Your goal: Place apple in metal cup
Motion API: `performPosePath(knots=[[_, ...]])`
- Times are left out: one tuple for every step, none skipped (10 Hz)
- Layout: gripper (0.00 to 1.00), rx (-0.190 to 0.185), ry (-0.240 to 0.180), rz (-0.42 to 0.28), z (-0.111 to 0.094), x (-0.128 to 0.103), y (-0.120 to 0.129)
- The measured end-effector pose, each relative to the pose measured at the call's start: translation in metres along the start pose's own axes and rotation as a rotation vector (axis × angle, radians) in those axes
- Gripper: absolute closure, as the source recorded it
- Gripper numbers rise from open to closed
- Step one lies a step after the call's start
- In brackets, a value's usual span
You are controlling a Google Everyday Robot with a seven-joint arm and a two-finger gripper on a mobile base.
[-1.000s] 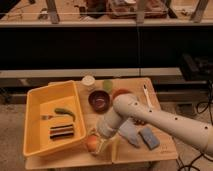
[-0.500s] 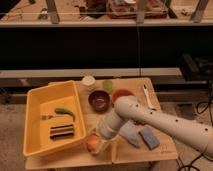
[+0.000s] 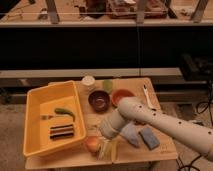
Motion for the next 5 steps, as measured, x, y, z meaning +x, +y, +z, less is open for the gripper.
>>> performPosePath(knots=[[0.20, 0.016, -0.004, 0.001, -0.006, 0.001, -0.002], [0.20, 0.031, -0.004, 0.005, -0.014, 0.004, -0.004], [0.20, 0.043, -0.004, 0.009, -0.022, 0.010, -0.005], [0.20, 0.055, -0.003, 0.009, -0.034, 0.018, -0.006], [0.20, 0.059, 0.005, 0.006, -0.045, 0.025, -0.005]])
